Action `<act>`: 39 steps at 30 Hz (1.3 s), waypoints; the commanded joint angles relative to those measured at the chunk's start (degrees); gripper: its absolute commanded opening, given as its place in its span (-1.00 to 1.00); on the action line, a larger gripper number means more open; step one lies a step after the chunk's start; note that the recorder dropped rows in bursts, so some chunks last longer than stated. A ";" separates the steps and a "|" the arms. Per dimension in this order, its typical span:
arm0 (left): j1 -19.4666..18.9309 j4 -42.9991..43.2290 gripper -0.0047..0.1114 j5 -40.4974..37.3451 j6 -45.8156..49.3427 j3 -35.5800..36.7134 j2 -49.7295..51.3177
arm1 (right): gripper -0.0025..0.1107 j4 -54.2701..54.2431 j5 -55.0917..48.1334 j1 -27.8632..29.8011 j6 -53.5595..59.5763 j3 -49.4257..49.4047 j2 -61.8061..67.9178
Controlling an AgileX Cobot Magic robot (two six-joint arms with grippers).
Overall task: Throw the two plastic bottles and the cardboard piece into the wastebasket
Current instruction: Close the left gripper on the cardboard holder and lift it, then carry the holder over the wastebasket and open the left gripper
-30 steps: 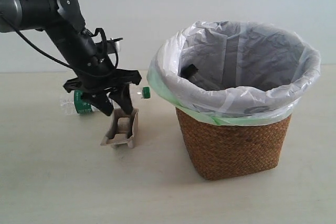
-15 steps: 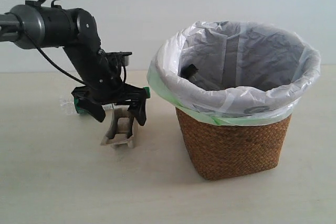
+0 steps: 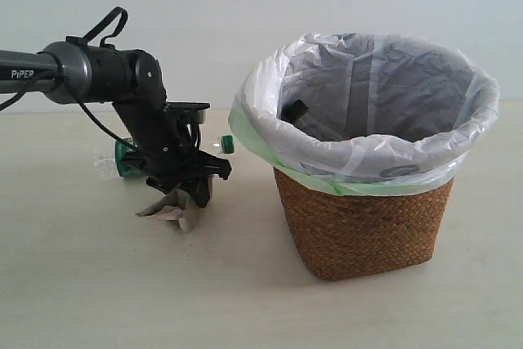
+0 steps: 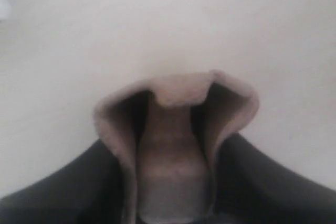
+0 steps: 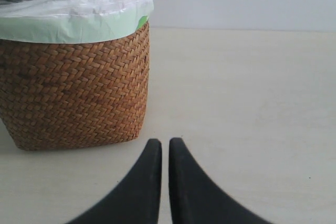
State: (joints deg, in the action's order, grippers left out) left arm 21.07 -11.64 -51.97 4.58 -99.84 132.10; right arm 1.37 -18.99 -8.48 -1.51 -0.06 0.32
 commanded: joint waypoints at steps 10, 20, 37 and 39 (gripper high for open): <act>0.18 9.68 -0.85 -4.82 -2.73 -0.97 -11.89 | -0.91 0.46 0.43 -0.08 0.20 0.06 -0.32; 0.10 30.63 -0.85 -10.21 -9.25 -0.87 -22.83 | -0.91 0.46 0.43 -0.08 0.20 0.06 -0.32; 0.10 38.71 -0.85 -5.67 -19.37 -0.41 -28.49 | -0.91 0.46 0.43 -0.08 0.20 0.06 -0.32; 0.10 32.75 -0.85 -3.34 -16.34 -0.31 -28.07 | -0.91 0.46 0.43 -0.08 0.20 0.06 -0.32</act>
State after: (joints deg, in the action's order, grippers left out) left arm 21.07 28.47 -58.69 -14.96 -100.45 103.32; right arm 1.37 -18.99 -8.48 -1.51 -0.06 0.32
